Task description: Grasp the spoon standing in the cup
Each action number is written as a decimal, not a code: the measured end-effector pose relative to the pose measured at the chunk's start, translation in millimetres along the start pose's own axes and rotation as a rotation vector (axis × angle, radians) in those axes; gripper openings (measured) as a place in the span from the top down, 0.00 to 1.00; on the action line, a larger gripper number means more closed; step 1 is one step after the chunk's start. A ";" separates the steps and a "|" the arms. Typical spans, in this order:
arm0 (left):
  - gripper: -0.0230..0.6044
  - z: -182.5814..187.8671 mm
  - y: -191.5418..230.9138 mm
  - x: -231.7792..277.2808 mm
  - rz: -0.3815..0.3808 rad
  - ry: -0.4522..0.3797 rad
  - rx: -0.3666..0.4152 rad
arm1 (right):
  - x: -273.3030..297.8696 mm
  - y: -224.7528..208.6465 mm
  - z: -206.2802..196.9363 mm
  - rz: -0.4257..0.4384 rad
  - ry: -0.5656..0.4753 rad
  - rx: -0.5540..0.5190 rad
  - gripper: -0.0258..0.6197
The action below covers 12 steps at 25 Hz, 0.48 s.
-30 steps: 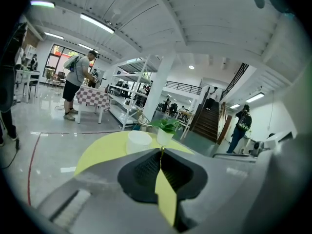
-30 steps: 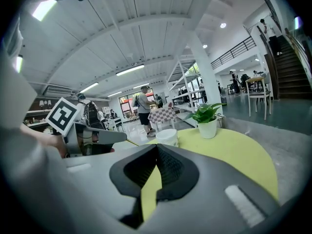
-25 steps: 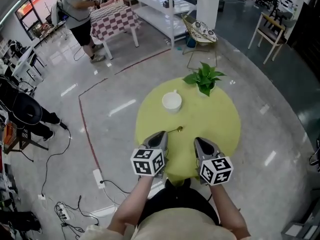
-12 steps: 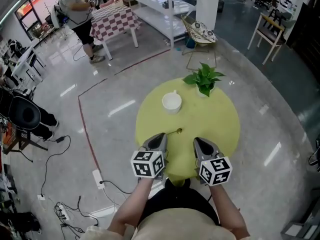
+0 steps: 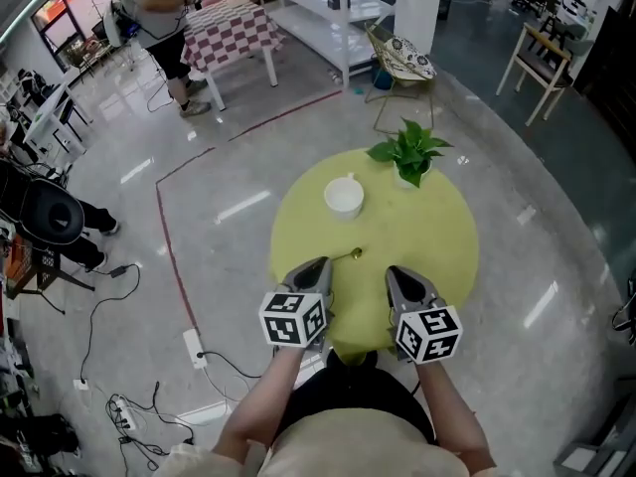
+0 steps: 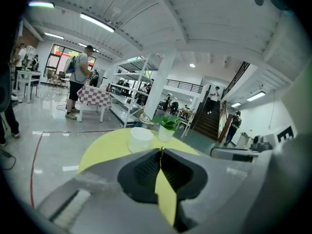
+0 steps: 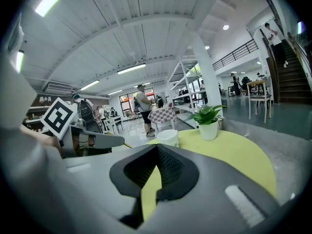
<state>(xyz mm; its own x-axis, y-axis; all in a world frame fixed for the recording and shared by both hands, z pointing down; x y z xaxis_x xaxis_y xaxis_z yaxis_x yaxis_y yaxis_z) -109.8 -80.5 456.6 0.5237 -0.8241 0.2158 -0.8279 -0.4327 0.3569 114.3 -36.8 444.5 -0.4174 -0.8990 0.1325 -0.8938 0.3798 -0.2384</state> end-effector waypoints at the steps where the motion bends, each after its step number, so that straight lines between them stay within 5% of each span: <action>1: 0.95 0.4 0.1 -0.2 0.001 0.001 0.002 | 0.1 0.2 0.4 0.001 0.000 0.001 0.96; 12: 0.95 -3.4 -1.8 4.2 -0.002 0.010 0.007 | 4.1 -5.2 0.0 0.004 -0.004 0.003 0.96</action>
<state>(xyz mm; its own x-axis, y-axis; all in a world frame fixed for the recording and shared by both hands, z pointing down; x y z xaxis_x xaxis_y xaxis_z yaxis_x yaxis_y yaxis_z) -105.5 -82.0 459.9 0.5272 -0.8195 0.2245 -0.8283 -0.4368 0.3508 117.3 -42.5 446.4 -0.4206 -0.8983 0.1274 -0.8916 0.3831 -0.2415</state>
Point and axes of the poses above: the fingertips, and each gripper's own axes: x forward along the fingers, y to its left, z out of its top, the point moved 10 cm from there along -x, backward along the fingers, and after that the axes turned 11 degrees about -y, right-handed, at the moved point
